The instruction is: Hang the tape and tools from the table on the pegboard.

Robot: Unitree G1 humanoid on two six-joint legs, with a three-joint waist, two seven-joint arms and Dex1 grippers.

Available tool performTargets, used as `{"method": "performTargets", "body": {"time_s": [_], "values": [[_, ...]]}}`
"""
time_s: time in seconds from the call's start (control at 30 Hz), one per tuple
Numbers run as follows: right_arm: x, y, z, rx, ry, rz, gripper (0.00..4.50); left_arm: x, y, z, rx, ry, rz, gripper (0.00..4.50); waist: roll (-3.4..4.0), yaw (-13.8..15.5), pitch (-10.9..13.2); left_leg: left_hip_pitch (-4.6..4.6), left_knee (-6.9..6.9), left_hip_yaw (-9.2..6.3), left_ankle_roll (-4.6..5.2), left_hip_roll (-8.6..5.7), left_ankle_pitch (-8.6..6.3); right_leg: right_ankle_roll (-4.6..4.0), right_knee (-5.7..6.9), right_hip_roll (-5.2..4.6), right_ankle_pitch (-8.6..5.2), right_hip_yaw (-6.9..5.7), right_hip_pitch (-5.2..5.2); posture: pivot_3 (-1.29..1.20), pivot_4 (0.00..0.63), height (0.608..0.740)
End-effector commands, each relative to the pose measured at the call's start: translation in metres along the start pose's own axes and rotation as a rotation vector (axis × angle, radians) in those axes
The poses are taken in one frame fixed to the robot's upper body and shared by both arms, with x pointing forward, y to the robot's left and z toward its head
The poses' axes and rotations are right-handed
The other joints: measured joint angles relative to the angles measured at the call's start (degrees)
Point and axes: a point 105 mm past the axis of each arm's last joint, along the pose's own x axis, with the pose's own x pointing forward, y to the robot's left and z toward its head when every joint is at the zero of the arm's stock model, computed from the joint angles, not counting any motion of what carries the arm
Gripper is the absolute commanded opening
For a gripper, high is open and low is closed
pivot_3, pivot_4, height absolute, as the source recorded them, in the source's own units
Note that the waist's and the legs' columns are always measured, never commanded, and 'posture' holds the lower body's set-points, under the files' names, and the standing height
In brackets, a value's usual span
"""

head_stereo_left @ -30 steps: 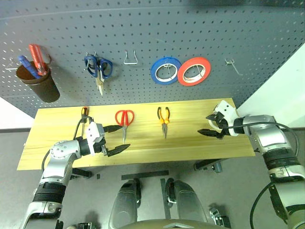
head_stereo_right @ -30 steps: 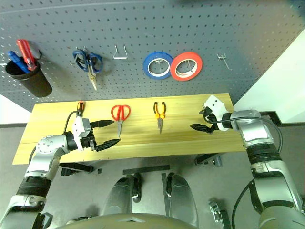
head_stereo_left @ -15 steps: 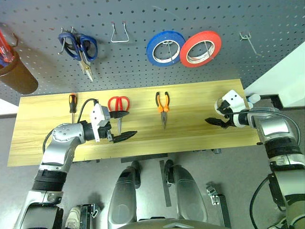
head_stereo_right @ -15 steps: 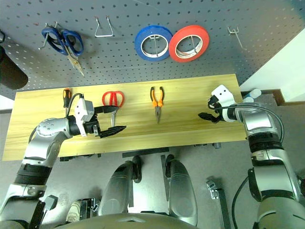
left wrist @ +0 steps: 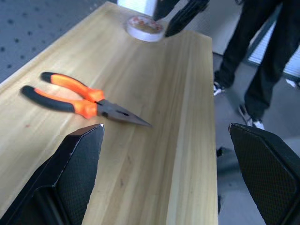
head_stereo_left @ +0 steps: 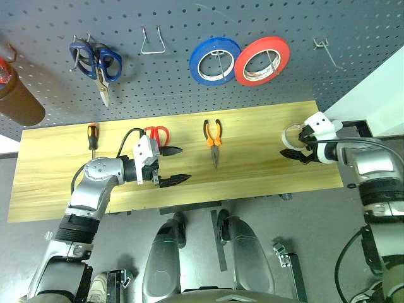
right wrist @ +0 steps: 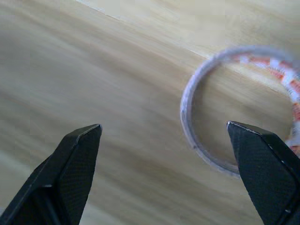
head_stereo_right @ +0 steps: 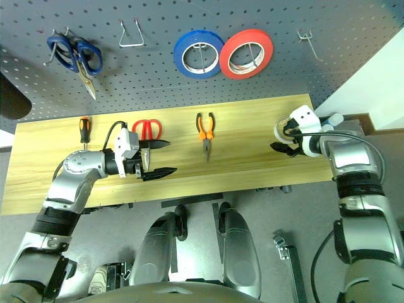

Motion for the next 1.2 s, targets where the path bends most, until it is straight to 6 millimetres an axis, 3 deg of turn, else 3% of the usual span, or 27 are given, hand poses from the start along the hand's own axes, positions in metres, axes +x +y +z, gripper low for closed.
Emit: {"method": "performTargets", "body": {"time_s": [0.03, 0.23, 0.33, 0.7, 0.97, 1.2], "values": [[0.005, -0.011, 0.003, 0.008, 0.004, -0.061, 4.50, 0.004, 0.004, 0.006, 0.014, -0.021, 0.004, 4.47, -0.02, 0.0, 0.1, -0.01, -0.02, 0.04, 0.00, 0.00, 0.00, 0.00, 0.01, 0.03, 0.00, 0.02, -0.03, -0.09, 0.470, 0.740], [0.017, -0.007, 0.004, -0.018, 0.038, -0.056, 4.50, 0.009, -0.002, 0.002, 0.024, -0.017, -0.002, 4.47, -0.04, -0.1, 0.1, 0.00, -0.02, 0.14, 0.01, 0.00, -0.01, 0.00, 0.00, 0.03, 0.00, 0.05, -0.03, -0.08, 0.464, 0.740], [0.020, -0.006, 0.002, -0.046, 0.073, -0.049, 3.89, 0.011, -0.003, 0.003, 0.015, -0.016, 0.005, 4.50, -0.05, -0.1, 0.1, 0.00, 0.01, 0.14, 0.01, 0.01, 0.00, 0.01, 0.01, 0.03, 0.01, 0.05, -0.03, -0.08, 0.459, 0.740], [0.023, -0.001, 0.002, -0.067, 0.109, 0.001, 0.10, 0.007, -0.003, 0.019, 0.048, -0.027, 0.022, 4.50, -0.06, 0.1, 0.1, 0.02, 0.04, 0.14, 0.00, 0.01, 0.00, 0.08, 0.00, 0.02, 0.05, 0.06, 0.01, -0.07, 0.441, 0.740], [0.018, -0.002, 0.006, -0.057, 0.102, 0.021, 0.02, 0.006, -0.003, 0.021, 0.039, -0.042, 0.024, 4.50, -0.05, 0.1, 0.1, 0.01, 0.04, 0.14, 0.00, 0.01, 0.00, 0.08, 0.00, 0.03, 0.05, 0.06, 0.00, -0.08, 0.434, 0.740], [-0.009, 0.000, 0.019, 0.001, 0.030, 0.101, 0.02, 0.016, -0.002, 0.018, 0.061, -0.049, 0.013, 4.50, -0.04, 0.3, 0.1, -0.01, 0.02, 0.15, 0.00, -0.01, 0.00, 0.08, -0.02, 0.02, 0.05, 0.05, 0.00, -0.11, 0.404, 0.740]]}}
